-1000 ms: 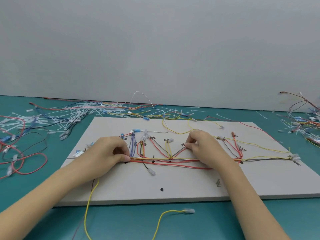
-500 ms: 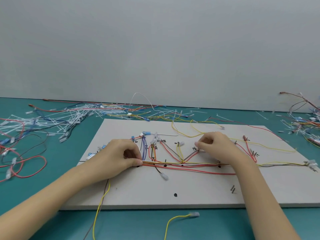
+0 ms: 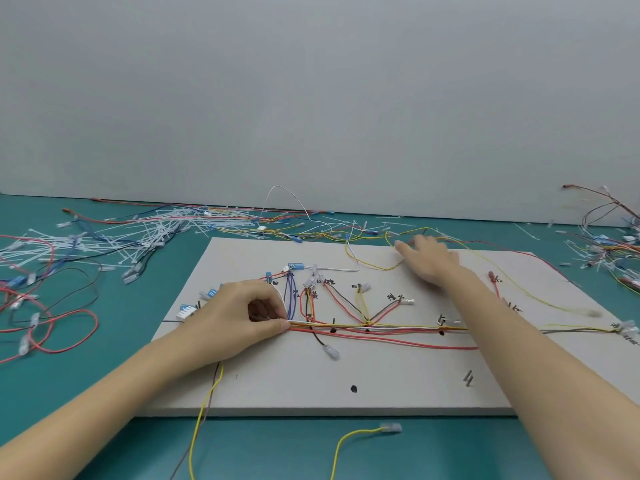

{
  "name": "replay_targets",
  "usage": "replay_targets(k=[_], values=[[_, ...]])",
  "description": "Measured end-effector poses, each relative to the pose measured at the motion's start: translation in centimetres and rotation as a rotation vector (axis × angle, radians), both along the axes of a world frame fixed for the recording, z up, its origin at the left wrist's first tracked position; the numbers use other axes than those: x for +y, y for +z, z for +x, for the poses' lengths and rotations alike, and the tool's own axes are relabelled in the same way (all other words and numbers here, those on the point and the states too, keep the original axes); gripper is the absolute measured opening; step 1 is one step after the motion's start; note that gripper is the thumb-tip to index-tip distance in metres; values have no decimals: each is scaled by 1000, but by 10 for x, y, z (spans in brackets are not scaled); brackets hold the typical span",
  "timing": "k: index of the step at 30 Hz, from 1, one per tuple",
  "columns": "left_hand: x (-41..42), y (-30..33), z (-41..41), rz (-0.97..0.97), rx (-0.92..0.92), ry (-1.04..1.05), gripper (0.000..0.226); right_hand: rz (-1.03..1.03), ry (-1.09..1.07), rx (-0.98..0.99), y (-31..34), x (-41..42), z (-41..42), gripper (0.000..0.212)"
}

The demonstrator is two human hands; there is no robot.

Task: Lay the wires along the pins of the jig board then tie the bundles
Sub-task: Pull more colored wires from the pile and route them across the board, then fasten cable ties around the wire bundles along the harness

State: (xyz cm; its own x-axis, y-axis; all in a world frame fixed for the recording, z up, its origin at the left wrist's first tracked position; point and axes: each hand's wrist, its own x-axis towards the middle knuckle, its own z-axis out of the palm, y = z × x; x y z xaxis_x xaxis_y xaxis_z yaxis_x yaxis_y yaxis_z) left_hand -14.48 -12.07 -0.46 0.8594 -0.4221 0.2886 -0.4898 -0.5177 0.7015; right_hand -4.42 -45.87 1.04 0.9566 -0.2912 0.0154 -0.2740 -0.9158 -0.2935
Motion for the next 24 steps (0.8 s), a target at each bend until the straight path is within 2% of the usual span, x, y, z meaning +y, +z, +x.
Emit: replay_targets(k=[3,7,9,10,12,14,15,19,22,24], values=[[-1,0,-2,-1,-18,2,12,89,135,-68,-7,32,-1,47],[0,0,-2,-2,-18,6,12,-253,97,-156,-1,63,-8,44],[0,-1,-3,-1,-27,4,12,-271,89,-222,3,76,-12,40],[0,-1,-3,1,-31,2,13,-226,132,-266,4,81,-13,37],[0,-2,-3,0,-40,1,14,38,284,-281,3,91,-13,28],[1,-2,-3,-2,-50,1,14,278,383,-118,1,99,-12,31],[1,-3,-3,-2,-53,-1,14,310,394,-56,1,99,-8,34],[1,-3,-4,0,-60,-5,14,280,361,7,4,83,16,30],[1,-4,-4,0,-60,-4,15,99,167,-128,-2,58,23,32],[2,-4,-4,6,-61,-6,15,47,83,-188,-6,51,19,37]])
